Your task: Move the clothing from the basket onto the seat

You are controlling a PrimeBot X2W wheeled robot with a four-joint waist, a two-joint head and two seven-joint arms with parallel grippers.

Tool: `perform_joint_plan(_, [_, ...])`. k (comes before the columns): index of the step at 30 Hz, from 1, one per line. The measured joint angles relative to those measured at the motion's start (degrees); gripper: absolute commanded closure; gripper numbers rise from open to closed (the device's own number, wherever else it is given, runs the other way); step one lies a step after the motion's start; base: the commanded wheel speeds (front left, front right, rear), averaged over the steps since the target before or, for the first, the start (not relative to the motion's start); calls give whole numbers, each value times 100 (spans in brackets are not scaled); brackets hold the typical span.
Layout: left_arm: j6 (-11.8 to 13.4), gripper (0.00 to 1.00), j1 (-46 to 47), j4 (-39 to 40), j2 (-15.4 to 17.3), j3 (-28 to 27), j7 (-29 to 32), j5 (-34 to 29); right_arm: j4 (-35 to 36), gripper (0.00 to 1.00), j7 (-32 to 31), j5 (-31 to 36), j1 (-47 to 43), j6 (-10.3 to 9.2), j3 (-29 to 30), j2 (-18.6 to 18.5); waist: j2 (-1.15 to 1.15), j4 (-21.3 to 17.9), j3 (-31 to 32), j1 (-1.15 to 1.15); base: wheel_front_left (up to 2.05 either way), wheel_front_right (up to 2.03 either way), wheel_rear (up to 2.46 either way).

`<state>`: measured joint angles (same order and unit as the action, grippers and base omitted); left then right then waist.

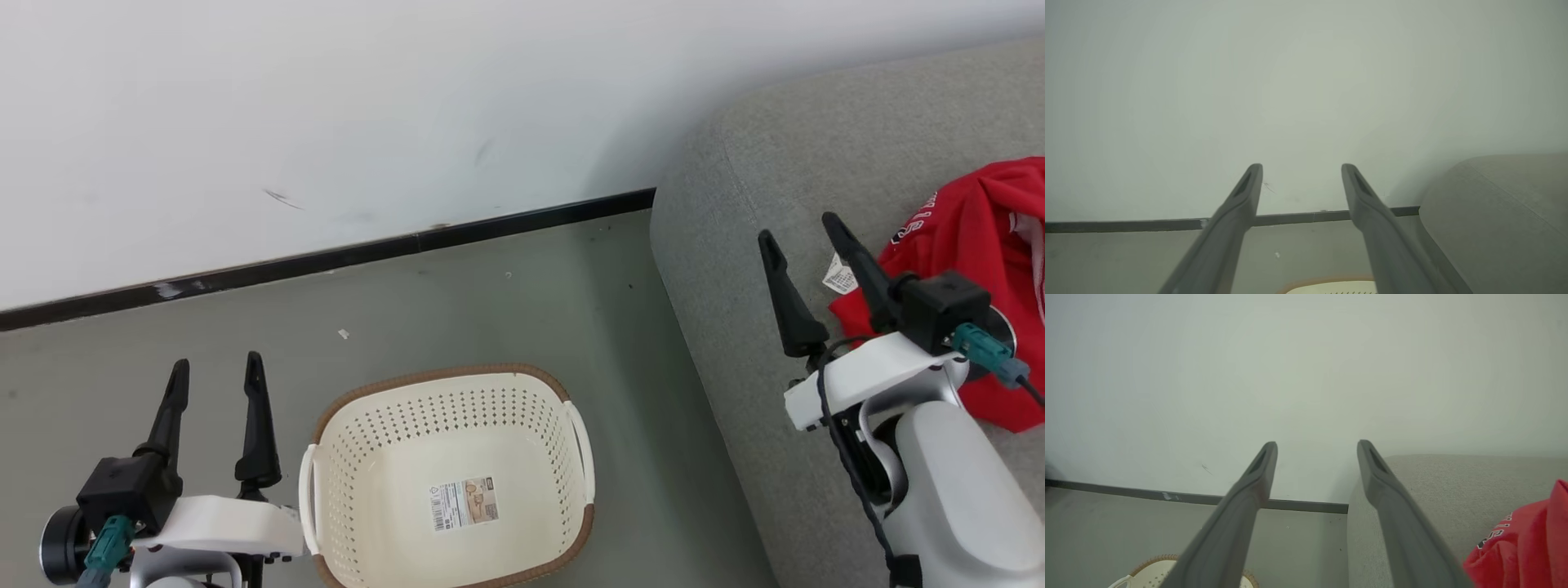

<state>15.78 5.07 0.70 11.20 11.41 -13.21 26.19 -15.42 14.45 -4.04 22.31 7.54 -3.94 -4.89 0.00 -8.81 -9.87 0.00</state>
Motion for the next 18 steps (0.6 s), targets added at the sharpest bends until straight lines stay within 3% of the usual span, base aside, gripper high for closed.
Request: perform_joint_plan(18, [130,0,-583,-224,45,-234,-58,-44,256,0,0,60,-957,0,147,116,0,585,634,0,0,0,0])
